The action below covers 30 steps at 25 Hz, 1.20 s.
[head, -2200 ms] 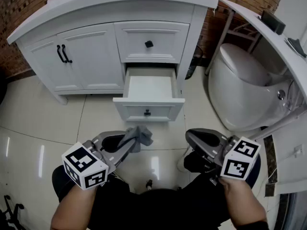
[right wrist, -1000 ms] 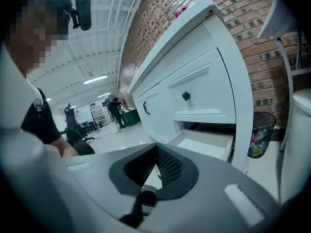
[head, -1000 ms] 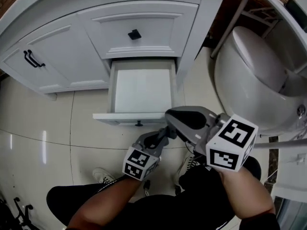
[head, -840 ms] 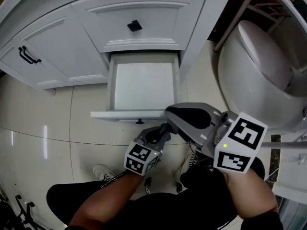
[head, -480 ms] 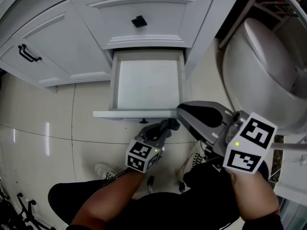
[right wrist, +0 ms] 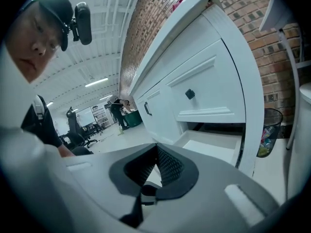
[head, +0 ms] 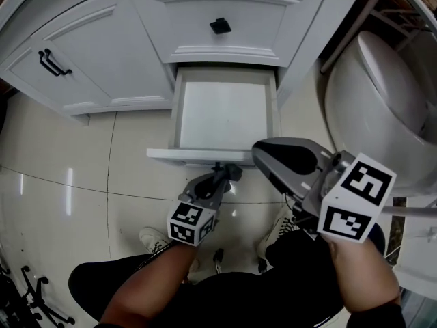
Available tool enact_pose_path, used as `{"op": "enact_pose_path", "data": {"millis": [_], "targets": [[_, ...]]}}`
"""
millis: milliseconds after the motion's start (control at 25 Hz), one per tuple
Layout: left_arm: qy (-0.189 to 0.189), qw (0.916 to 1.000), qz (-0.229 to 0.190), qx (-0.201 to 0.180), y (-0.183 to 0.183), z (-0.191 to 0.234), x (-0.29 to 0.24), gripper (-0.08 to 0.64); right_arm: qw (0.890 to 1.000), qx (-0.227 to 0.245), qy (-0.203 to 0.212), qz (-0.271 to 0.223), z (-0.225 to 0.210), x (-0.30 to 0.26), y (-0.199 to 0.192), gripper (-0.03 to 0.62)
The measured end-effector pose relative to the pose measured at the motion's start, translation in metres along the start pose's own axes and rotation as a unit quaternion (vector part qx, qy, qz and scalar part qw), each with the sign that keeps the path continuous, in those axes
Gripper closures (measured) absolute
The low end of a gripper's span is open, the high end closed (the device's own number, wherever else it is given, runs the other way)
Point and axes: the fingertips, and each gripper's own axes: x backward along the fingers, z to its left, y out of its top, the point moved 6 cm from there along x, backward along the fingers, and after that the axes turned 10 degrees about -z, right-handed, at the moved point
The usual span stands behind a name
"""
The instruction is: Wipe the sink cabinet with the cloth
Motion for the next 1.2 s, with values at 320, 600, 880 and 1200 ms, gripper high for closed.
{"op": "enact_pose_path", "data": {"millis": [320,600,880,1200], "targets": [[0.059,0.9979,-0.026,0.009,0.009,0.038,0.034,0.520,1.000,0.013,0.008,0.000,0.010,-0.010,0.004,0.589],[0.117,0.9923,-0.039,0.015,0.009,0.064,0.064,0.520,1.000,0.014,0.002,0.002,0.011,-0.013,0.003,0.589],[0.160,0.9858,-0.050,0.014,0.016,0.085,0.085,0.520,1.000,0.018,0.002,0.001,0.014,-0.018,0.005,0.589],[0.137,0.9866,-0.083,0.029,0.030,0.064,0.098,0.520,1.000,0.020,-0.009,-0.011,0.012,-0.011,0.010,0.589]]}}
